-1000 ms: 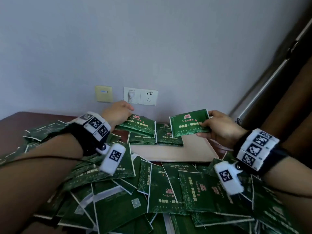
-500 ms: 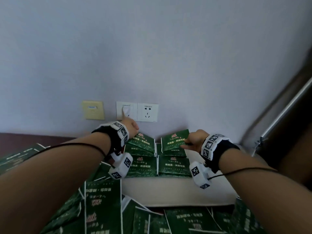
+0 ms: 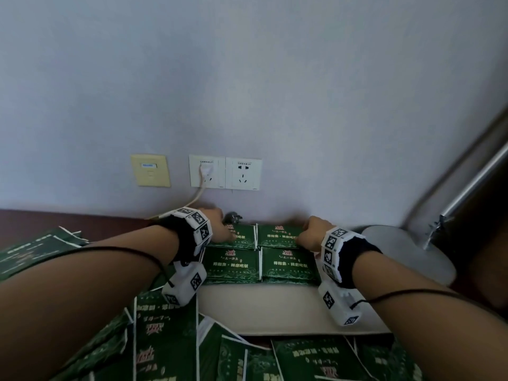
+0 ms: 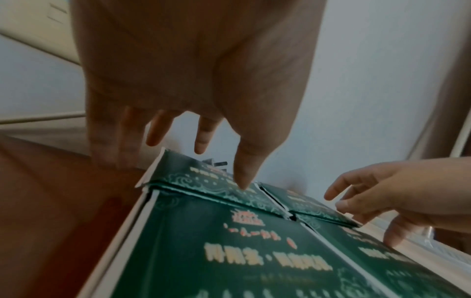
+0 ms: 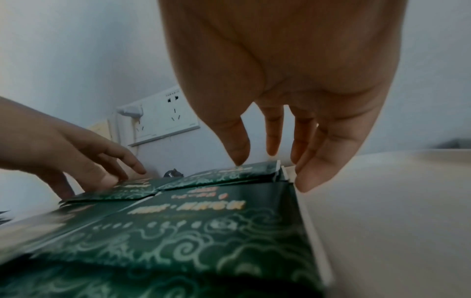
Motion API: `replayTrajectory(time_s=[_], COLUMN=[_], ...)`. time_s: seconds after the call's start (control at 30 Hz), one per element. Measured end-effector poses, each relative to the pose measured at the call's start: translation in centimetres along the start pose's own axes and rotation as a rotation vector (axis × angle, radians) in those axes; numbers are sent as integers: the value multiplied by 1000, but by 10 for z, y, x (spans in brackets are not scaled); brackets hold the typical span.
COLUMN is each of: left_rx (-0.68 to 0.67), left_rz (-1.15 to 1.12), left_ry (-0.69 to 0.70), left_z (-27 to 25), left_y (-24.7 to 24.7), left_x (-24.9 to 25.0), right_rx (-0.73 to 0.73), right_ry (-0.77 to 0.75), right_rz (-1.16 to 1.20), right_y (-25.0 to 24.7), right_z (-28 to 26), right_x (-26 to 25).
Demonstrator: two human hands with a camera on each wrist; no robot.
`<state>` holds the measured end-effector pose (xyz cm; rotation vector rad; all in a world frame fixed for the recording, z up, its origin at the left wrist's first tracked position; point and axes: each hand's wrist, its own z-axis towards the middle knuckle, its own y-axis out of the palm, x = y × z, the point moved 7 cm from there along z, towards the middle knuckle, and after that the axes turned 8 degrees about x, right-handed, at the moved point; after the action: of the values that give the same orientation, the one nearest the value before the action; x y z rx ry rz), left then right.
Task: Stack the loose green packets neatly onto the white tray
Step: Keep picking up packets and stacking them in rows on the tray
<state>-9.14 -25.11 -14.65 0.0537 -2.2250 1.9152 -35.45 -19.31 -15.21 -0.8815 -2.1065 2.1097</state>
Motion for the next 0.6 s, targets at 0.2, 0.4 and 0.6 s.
replayTrajectory(time_s=[0.2,0.4,0.6], left_rx=[12,64,-16], left_rz=[-30,114,60], left_ry=[36,87,278], left_z=[-10,-54,-148], left_y=[4,-36,-44], left_x=[9,2,8], right_rx=[-23,-26,-122], right_ry=[-42,-47,-3], right_rz=[11,96,192], right_y=[-22,-77,-91], right_z=[-18,-66,-140], right_x=[-2,16,50])
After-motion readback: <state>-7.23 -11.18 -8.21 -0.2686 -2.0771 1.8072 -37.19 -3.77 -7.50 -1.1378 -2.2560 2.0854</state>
